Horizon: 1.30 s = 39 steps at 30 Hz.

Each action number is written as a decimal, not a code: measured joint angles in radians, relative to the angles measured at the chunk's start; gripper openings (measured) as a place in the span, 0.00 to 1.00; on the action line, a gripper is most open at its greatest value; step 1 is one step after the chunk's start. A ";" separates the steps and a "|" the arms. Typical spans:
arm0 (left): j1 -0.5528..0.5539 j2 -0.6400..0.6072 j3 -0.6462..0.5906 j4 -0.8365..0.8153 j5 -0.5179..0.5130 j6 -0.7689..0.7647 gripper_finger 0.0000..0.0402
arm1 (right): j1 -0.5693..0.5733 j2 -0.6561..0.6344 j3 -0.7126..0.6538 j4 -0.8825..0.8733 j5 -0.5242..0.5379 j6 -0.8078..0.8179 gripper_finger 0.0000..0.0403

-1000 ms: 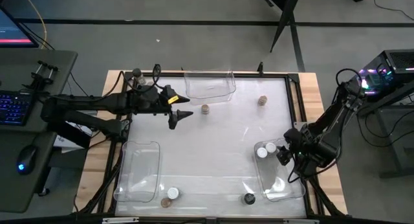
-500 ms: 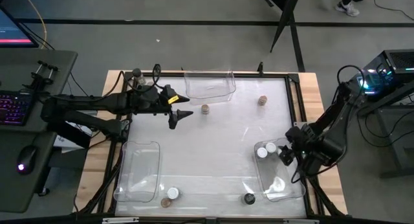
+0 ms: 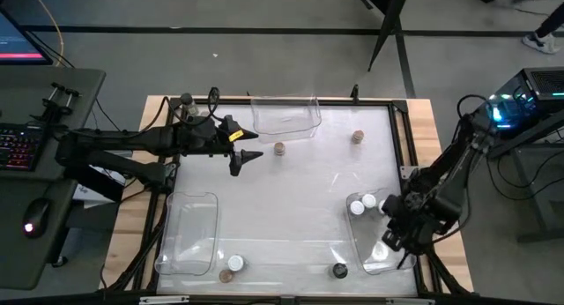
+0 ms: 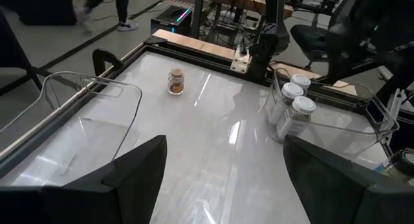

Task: Sort spices by type
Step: Put the white seasoning bottle into the bottom right transparent bin, then adjust the white seasoning bottle inside the bottom right transparent bin

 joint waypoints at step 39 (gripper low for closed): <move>0.000 0.000 0.000 0.000 0.000 0.000 0.73 | -0.114 0.042 0.028 0.120 0.077 -0.113 0.00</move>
